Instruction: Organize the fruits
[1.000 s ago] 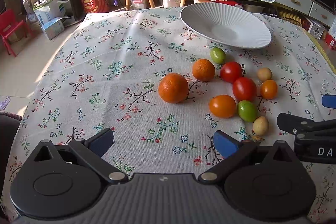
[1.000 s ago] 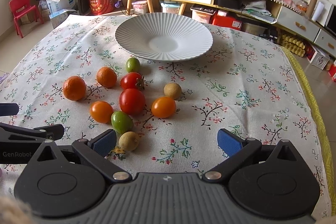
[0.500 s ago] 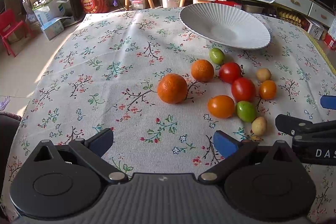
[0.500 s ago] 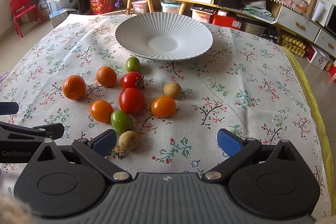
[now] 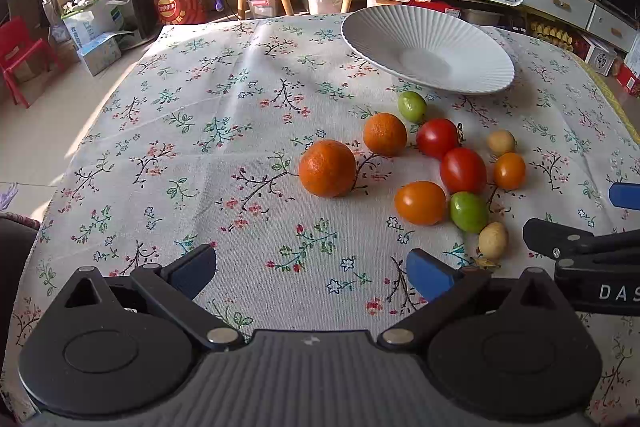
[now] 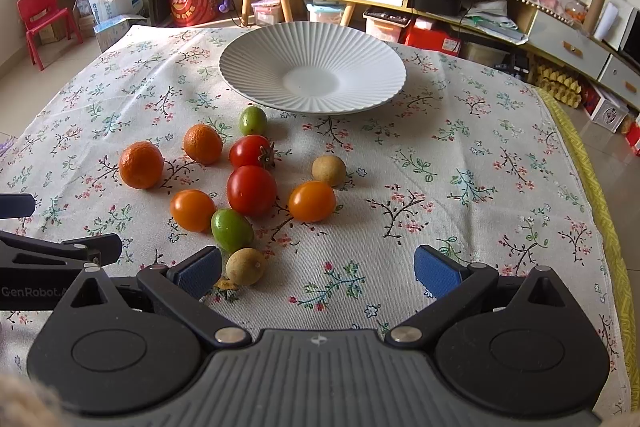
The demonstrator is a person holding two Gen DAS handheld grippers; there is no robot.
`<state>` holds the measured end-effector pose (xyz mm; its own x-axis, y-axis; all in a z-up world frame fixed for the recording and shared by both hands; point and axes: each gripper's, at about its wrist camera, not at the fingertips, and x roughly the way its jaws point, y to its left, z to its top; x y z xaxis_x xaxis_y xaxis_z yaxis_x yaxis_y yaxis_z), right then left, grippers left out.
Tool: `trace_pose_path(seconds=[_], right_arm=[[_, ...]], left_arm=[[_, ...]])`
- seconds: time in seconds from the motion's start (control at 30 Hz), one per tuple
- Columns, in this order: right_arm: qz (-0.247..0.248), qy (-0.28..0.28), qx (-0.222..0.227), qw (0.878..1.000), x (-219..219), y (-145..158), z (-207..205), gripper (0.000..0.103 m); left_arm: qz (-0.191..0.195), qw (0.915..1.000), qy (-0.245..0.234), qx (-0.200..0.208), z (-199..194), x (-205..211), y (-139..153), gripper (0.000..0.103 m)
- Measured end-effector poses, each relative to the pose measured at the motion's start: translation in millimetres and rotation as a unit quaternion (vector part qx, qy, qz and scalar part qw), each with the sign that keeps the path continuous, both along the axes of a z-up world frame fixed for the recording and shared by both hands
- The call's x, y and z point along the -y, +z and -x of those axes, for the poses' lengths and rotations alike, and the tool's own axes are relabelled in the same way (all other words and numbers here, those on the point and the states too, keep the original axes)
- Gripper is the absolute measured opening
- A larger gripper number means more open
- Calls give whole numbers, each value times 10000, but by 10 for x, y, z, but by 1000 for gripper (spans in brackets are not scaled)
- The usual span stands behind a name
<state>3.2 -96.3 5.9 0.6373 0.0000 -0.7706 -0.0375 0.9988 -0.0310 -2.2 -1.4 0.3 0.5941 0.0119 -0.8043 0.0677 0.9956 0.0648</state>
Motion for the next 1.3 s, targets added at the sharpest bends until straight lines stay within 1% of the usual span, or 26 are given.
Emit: trace_pose_path(seconds=[0.97, 1.2, 1.3], right_arm=[[52, 13, -66, 10000, 2, 5, 0, 102], [100, -27, -64, 9999, 27, 11, -21, 102], [38, 62, -14, 10000, 57, 7, -26, 102]], left_arm=[[-5, 10000, -16, -13, 1, 33, -9, 96], [-38, 9999, -73, -89, -25, 32, -60, 96], [-16, 9997, -229, -28, -44, 22, -106, 96]])
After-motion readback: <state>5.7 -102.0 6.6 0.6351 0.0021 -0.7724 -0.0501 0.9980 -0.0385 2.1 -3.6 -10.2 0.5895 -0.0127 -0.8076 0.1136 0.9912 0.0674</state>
